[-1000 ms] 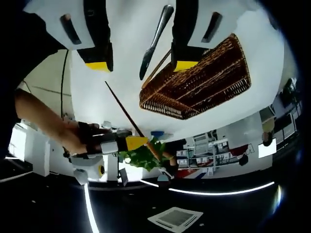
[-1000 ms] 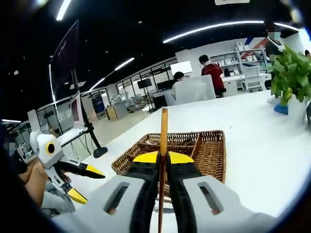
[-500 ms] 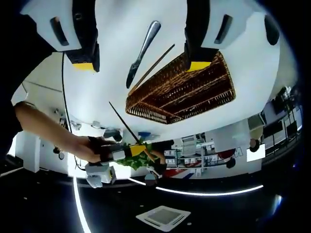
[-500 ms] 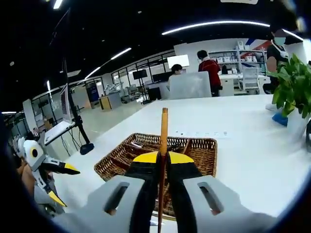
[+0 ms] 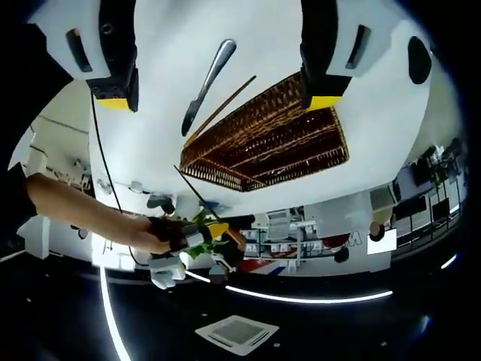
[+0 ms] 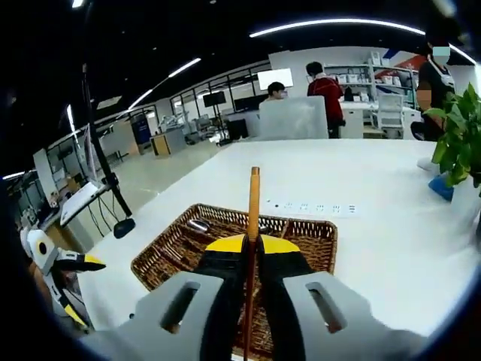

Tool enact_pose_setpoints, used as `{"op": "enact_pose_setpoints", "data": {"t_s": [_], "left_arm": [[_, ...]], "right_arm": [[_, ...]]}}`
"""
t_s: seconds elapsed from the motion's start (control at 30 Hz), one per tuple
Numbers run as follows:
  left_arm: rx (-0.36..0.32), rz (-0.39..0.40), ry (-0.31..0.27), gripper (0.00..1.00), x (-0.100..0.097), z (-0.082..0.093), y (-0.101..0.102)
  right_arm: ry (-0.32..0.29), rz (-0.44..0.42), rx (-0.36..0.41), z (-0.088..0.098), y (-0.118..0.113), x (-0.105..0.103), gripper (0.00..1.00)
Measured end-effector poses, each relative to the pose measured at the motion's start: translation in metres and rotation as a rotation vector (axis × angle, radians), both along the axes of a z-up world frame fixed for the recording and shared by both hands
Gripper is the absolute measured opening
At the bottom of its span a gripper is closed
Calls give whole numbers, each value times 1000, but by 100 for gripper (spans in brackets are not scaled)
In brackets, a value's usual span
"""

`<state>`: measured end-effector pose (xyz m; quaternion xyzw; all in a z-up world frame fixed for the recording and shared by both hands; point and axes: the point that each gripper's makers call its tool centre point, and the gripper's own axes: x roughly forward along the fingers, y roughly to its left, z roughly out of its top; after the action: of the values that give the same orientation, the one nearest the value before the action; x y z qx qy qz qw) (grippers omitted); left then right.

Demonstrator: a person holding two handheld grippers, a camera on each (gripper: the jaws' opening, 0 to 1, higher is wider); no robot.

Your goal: Arrange the knives, forks, and spoons in their matching storage slots by inserting each utensil handle-first until every utensil is classified and aligned in the correct compartment

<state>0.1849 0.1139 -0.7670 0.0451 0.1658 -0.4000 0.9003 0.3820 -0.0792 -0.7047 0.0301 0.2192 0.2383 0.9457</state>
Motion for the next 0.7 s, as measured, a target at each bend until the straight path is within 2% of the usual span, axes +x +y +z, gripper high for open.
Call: {"op": "enact_pose_setpoints", "data": {"t_s": [0.17,0.3,0.4,0.63,0.7], "left_arm": [[-1,16,-19,100,2,3,5],[-1,26,-24,99,2,2,9],[3,28,-19,99,1,-1,11],[-10,3,-30,99,-6,-2,7],[-18,-3,-33,99,-8,-2,7]], "right_arm": [[51,-21,1,-13,-6,20,5],[78,-50,21,-18,-9,32,5],[105,-68,91,-18,-4,39,5],[127,-84,42,-29,-1,50,5],[151,-86,13,-40,-2,52,5]]}}
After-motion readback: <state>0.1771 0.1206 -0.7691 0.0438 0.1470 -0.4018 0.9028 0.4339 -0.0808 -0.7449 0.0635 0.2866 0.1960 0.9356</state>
